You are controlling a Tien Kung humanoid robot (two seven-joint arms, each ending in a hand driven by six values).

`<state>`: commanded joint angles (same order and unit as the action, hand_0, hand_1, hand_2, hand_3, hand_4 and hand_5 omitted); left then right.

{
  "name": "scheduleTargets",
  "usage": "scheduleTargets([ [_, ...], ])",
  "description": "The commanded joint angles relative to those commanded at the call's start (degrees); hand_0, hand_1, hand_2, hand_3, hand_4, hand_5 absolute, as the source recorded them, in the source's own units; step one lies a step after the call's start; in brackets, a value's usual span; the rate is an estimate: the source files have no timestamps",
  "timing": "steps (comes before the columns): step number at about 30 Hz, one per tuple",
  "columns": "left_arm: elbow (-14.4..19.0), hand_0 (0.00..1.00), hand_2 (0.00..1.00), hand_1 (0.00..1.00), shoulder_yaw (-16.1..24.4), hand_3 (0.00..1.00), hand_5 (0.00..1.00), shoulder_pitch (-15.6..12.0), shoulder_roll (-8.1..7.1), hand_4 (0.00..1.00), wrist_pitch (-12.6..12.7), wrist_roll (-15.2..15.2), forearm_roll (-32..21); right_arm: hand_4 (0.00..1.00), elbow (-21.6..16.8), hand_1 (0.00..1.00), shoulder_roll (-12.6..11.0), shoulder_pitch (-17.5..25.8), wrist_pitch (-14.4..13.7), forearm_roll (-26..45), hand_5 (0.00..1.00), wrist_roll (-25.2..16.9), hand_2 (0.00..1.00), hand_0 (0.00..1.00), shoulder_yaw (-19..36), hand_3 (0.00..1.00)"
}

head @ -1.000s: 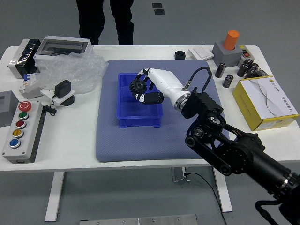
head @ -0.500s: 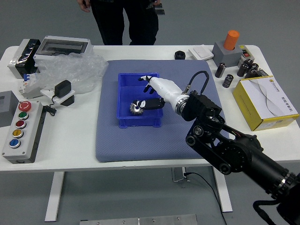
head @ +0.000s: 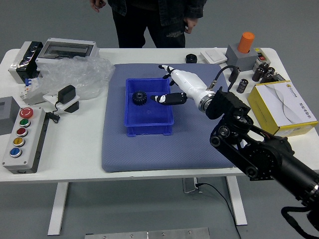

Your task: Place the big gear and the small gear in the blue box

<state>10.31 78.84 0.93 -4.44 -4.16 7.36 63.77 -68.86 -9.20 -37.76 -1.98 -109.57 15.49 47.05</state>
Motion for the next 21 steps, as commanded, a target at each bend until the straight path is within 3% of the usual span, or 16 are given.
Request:
scheduleTargets([
  [5,0.00,0.731,0.714,0.682,0.17,0.716,0.014,0.16,0.01,0.438,-0.01,-0.05,0.00,0.847,2.96,0.588,-2.91,-1.20,-0.68,0.65,0.492,-1.37,0.699,0.652,-1.34,0.793],
  [6,0.00,0.731,0.714,0.681,0.20,0.716,0.014,0.19,0.01,0.438,-0.02,-0.05,0.01,0.803,3.78,0.568,-3.37,-1.51,-0.75,0.81,0.459,-1.67,0.665,0.638,-1.72,0.696],
  [10,0.00,0.731,0.714,0.681,0.26,0.716,0.014,0.22,0.01,0.438,0.00,-0.03,0.00,0.803,7.39,0.568,-4.66,-2.88,-0.85,1.19,0.459,-2.78,0.665,0.638,-3.13,0.696],
  [15,0.00,0.731,0.714,0.682,0.27,0.716,0.014,0.26,-0.04,0.438,0.02,0.01,0.00,0.779,12.57,0.554,-5.18,-4.98,-0.75,1.51,0.451,-4.04,0.657,0.626,-4.80,0.668],
  [21,0.00,0.731,0.713,0.681,0.39,0.715,0.014,0.37,-0.05,0.438,0.00,0.01,0.11,0.757,19.70,0.547,-4.23,-7.75,-0.48,2.22,0.432,-5.42,0.652,0.622,-7.20,0.659],
])
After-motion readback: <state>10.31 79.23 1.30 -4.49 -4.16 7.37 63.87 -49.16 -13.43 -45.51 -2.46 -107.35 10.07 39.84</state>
